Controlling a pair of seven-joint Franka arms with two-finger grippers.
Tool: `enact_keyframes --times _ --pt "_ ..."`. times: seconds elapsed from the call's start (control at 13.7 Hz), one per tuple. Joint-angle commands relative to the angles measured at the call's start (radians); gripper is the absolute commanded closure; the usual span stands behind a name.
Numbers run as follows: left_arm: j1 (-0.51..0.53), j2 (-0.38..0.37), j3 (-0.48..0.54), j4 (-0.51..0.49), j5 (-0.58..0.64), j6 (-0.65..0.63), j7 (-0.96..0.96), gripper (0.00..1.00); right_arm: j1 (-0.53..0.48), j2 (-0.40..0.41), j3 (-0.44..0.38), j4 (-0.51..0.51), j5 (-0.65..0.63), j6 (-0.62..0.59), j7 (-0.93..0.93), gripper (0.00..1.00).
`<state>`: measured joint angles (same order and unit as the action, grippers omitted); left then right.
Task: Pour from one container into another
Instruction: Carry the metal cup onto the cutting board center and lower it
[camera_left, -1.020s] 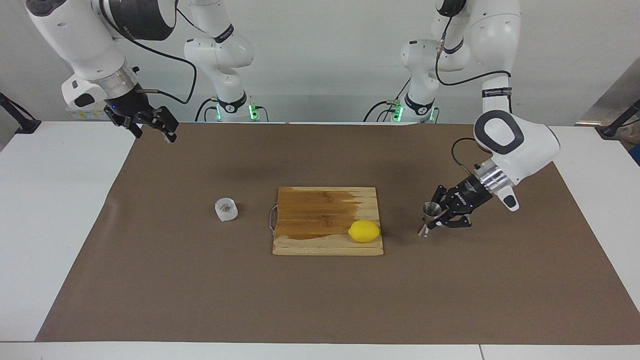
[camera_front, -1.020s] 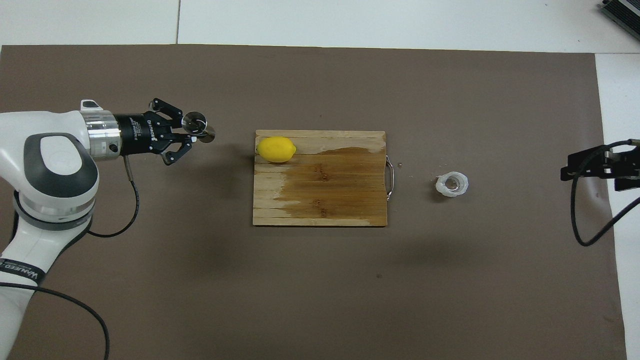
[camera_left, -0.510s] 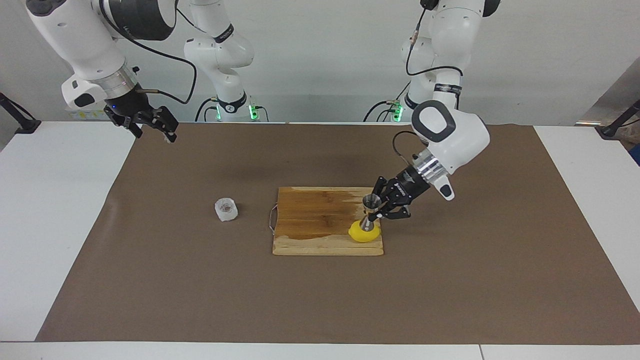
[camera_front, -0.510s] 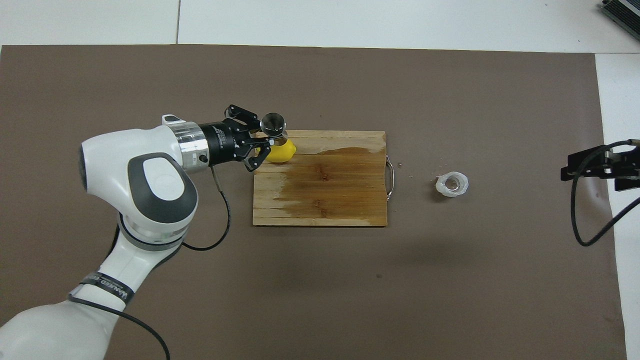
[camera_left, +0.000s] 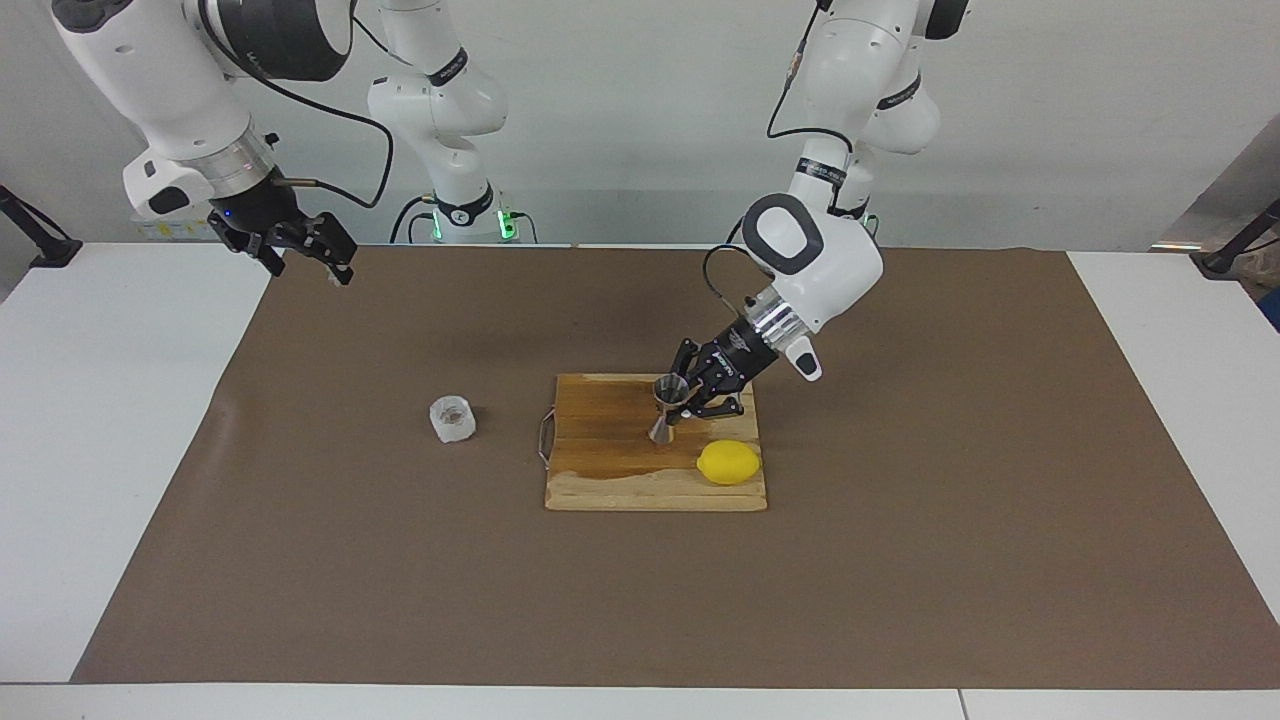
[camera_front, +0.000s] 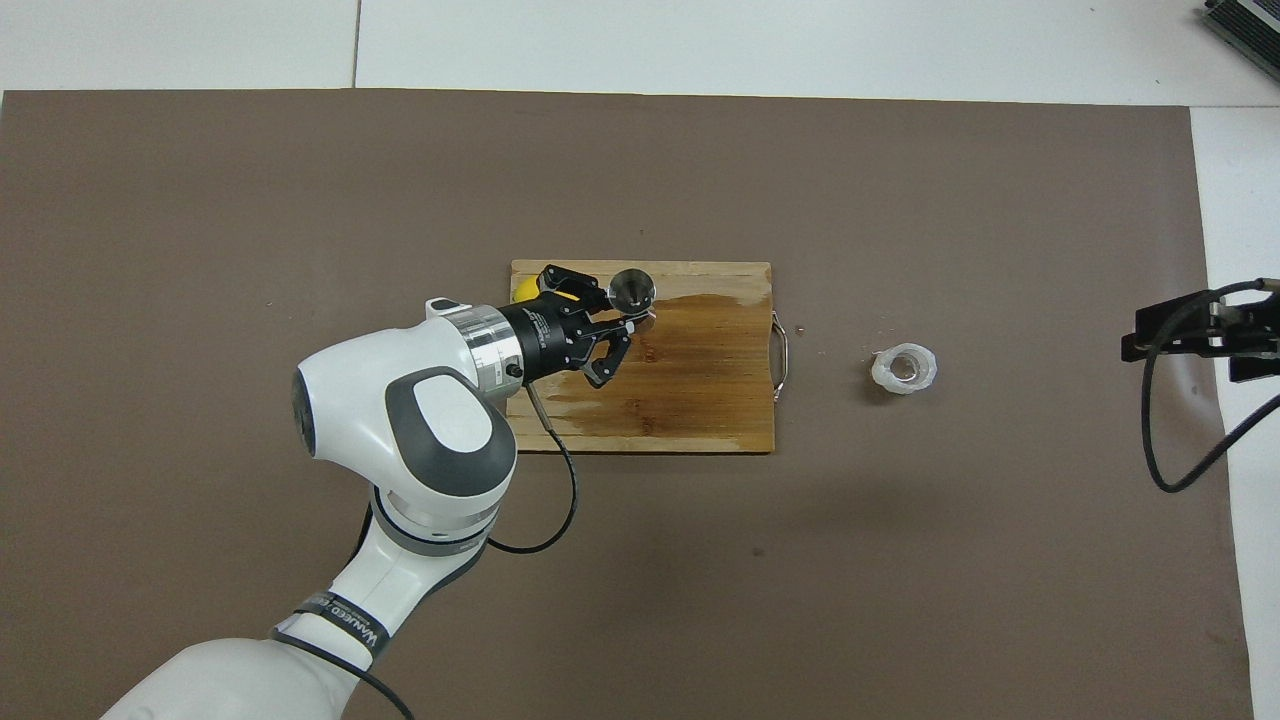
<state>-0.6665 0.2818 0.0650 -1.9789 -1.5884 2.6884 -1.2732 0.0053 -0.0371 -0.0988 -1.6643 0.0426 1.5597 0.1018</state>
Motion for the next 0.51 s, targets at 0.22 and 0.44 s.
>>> enact_keyframes --times 0.22,0.44 --pt "-0.048 0.043 0.012 -0.008 -0.266 0.044 0.236 1.0 -0.008 -0.004 0.005 -0.006 0.022 0.003 0.006 0.0" --pt "-0.073 0.057 0.012 -0.012 -0.269 0.057 0.236 1.0 -0.008 -0.004 0.005 -0.006 0.022 0.003 0.006 0.0"
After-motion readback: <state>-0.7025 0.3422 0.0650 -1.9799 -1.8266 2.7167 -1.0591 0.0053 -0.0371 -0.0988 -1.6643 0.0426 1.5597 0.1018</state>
